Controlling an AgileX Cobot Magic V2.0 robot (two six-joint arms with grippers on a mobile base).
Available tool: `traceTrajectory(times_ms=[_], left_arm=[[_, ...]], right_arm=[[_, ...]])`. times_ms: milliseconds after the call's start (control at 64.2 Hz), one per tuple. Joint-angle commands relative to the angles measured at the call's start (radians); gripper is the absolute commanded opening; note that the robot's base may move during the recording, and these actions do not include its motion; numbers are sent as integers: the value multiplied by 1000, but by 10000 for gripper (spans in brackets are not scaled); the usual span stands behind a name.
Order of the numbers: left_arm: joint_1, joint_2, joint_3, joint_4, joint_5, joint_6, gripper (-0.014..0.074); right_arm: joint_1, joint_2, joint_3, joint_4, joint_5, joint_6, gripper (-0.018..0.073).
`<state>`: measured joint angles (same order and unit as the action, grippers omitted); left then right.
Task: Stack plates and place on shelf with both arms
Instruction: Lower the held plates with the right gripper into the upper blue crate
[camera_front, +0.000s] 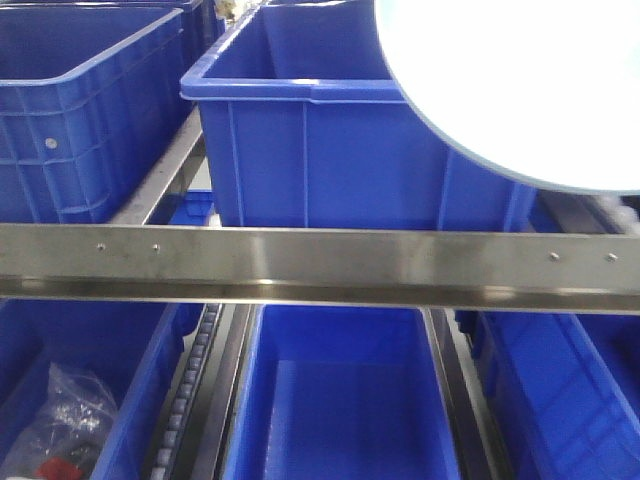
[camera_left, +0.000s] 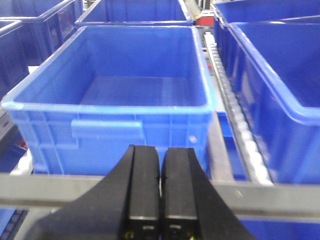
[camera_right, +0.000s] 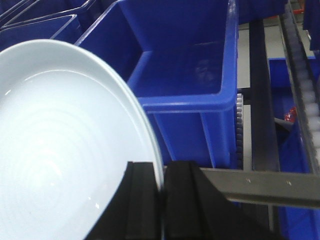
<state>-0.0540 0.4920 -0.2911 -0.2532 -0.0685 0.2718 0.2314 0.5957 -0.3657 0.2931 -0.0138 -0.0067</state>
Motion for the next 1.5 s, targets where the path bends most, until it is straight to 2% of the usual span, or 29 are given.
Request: traceTrajectory(times_ms=[0, 1481], left_arm=[[2, 7, -30, -6, -83, -9, 85], [2, 7, -30, -6, -83, -9, 85]], right_arm=[[-7, 0, -29, -2, -103, -3, 22], [-7, 0, -29, -2, -104, -3, 22]])
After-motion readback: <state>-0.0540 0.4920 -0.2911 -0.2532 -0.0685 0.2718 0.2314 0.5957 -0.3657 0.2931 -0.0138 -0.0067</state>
